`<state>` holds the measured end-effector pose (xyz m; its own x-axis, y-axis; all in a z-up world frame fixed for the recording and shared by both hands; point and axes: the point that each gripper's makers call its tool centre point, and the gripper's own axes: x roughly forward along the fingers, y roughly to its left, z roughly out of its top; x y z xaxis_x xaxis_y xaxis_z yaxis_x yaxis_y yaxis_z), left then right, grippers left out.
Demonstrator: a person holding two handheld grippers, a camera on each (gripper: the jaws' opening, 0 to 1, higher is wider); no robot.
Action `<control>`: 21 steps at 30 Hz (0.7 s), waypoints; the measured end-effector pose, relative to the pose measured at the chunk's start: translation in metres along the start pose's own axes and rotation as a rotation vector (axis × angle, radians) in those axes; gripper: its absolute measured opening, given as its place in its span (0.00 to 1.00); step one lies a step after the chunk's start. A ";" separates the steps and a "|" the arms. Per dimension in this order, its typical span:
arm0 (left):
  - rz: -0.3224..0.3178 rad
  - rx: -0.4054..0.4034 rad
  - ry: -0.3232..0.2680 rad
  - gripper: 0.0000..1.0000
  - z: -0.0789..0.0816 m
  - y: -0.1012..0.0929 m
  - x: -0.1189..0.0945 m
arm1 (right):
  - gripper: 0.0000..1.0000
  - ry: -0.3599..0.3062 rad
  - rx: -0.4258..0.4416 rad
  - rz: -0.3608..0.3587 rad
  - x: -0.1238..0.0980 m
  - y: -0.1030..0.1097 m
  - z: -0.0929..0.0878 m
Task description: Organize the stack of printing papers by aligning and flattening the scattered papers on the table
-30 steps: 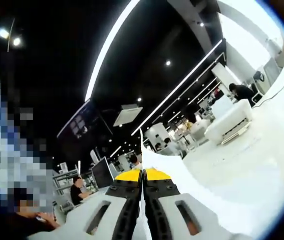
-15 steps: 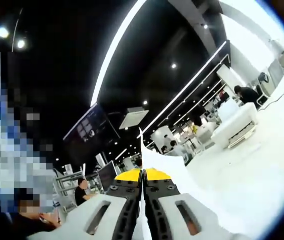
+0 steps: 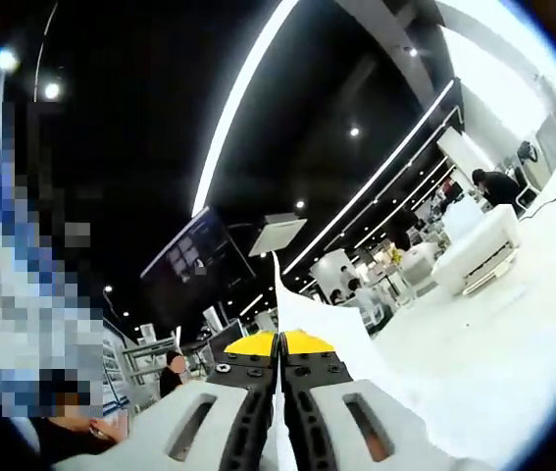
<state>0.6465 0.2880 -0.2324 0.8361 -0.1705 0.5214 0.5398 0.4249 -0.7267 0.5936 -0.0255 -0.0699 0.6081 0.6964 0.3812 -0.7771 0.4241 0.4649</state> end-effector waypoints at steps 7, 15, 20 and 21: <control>-0.001 0.000 -0.001 0.06 0.000 -0.001 0.000 | 0.00 0.011 0.012 0.056 0.002 0.019 0.000; -0.001 -0.001 -0.001 0.06 0.000 -0.001 0.000 | 0.00 0.028 0.017 0.083 0.003 0.030 -0.003; -0.002 -0.002 -0.002 0.06 0.000 -0.001 -0.001 | 0.00 0.015 0.048 0.117 0.002 0.038 0.002; -0.002 -0.002 -0.002 0.06 0.000 -0.001 -0.001 | 0.00 0.014 0.050 0.119 0.002 0.040 0.003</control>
<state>0.6456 0.2881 -0.2318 0.8348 -0.1696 0.5238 0.5417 0.4226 -0.7266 0.5640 -0.0087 -0.0484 0.5094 0.7481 0.4253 -0.8345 0.3088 0.4564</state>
